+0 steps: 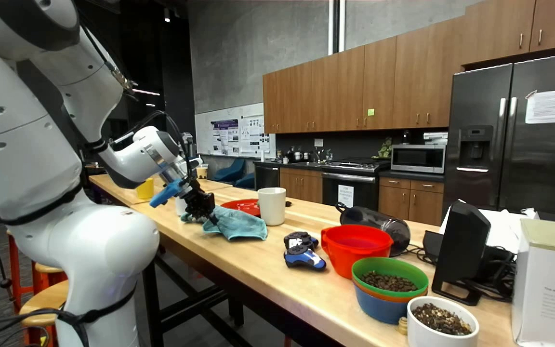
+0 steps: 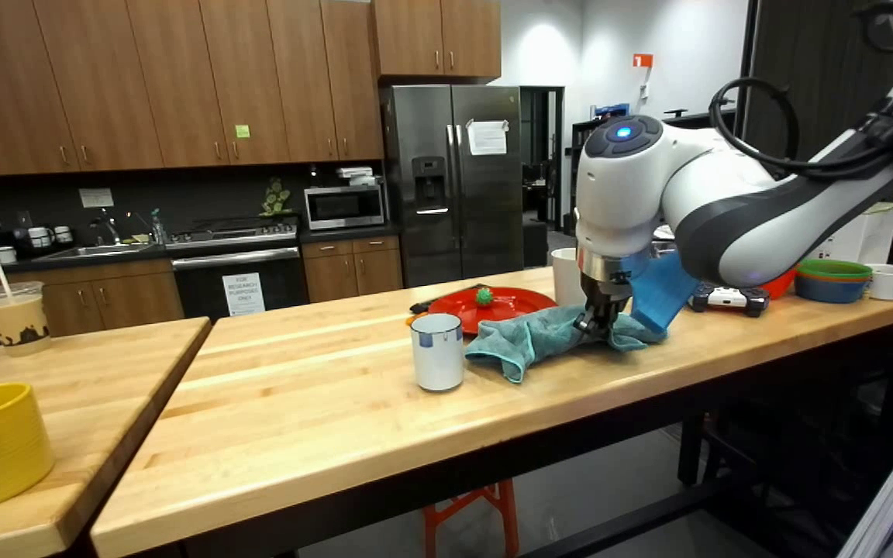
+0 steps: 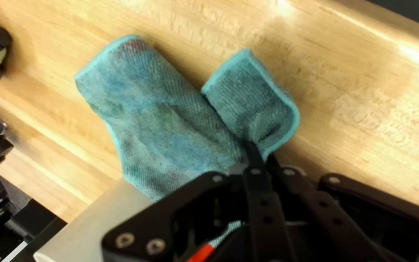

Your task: Wipe the table with the blue towel

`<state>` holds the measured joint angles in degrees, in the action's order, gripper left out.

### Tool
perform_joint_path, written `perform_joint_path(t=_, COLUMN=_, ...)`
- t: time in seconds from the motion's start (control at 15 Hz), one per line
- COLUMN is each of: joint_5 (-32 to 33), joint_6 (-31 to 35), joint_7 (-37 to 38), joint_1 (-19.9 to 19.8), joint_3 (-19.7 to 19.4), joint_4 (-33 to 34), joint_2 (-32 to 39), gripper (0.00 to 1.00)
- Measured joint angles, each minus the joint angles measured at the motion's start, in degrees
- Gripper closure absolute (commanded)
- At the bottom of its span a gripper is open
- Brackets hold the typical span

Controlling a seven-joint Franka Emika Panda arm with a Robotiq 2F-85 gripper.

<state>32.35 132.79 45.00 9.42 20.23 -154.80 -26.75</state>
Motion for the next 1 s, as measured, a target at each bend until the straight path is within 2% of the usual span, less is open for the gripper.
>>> perform_joint_path(t=1.0, joint_5=-13.5, joint_6=-4.7, joint_7=-15.7, joint_1=0.5, joint_3=-0.2, joint_4=8.8, joint_2=-7.8, gripper=0.99)
